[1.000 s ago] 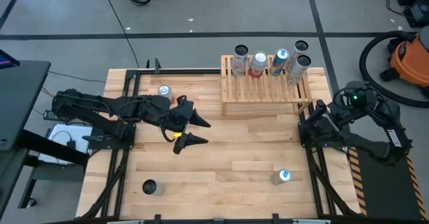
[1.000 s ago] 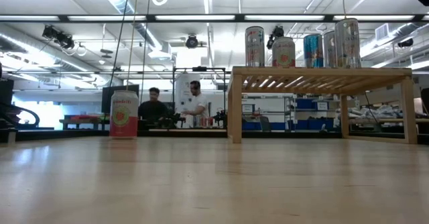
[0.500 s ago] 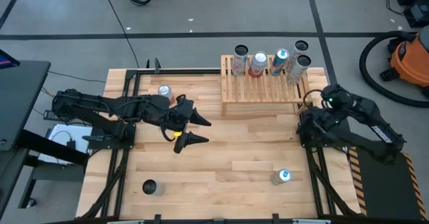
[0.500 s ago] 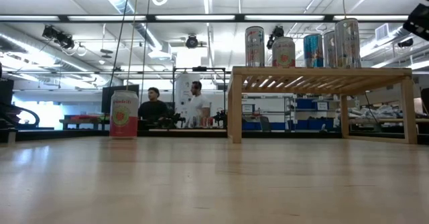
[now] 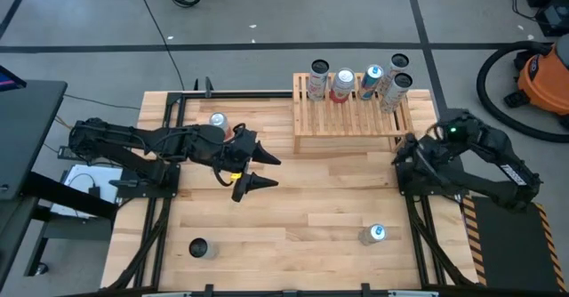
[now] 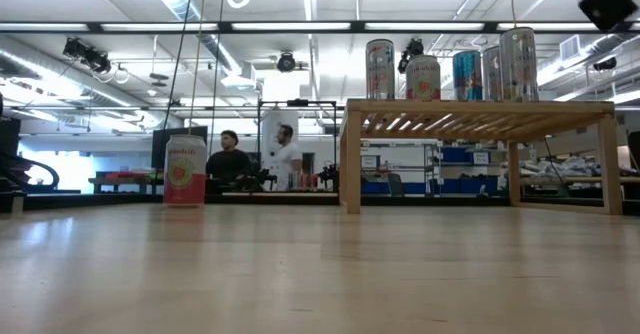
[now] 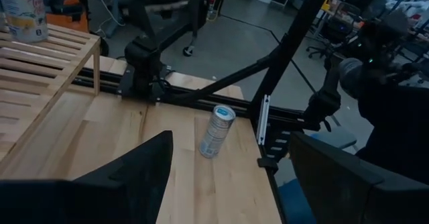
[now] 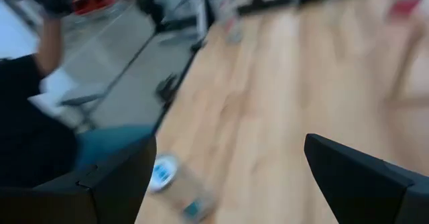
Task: Place canned beverage on shelf
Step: Put the blue soda can on the shelf aligned with the other blue soda can
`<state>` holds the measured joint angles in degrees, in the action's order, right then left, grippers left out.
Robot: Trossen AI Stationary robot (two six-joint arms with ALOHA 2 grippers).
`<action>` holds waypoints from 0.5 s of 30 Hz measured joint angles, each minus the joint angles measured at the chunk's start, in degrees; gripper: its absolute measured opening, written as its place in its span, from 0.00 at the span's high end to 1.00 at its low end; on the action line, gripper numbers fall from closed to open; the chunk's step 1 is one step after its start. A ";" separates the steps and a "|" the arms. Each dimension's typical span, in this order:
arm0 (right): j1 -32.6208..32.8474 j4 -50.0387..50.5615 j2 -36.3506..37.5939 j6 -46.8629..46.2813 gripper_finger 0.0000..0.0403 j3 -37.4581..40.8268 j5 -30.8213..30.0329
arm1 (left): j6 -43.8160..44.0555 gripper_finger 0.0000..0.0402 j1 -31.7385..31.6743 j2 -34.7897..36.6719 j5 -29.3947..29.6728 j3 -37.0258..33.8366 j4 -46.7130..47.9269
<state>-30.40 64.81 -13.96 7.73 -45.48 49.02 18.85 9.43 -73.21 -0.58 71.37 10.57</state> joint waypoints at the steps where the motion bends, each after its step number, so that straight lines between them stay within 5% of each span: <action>1: 0.04 -2.02 0.00 0.00 0.03 -0.65 -1.23 | -0.02 0.25 -0.11 0.00 0.02 0.00 0.00; 15: 0.03 -21.72 0.00 -2.32 0.03 -5.26 -22.58 | -0.09 0.25 -2.63 0.00 0.04 0.00 0.00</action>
<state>-30.37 43.08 -13.96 5.41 -50.74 26.45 18.76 6.81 -73.21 -0.54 71.37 10.57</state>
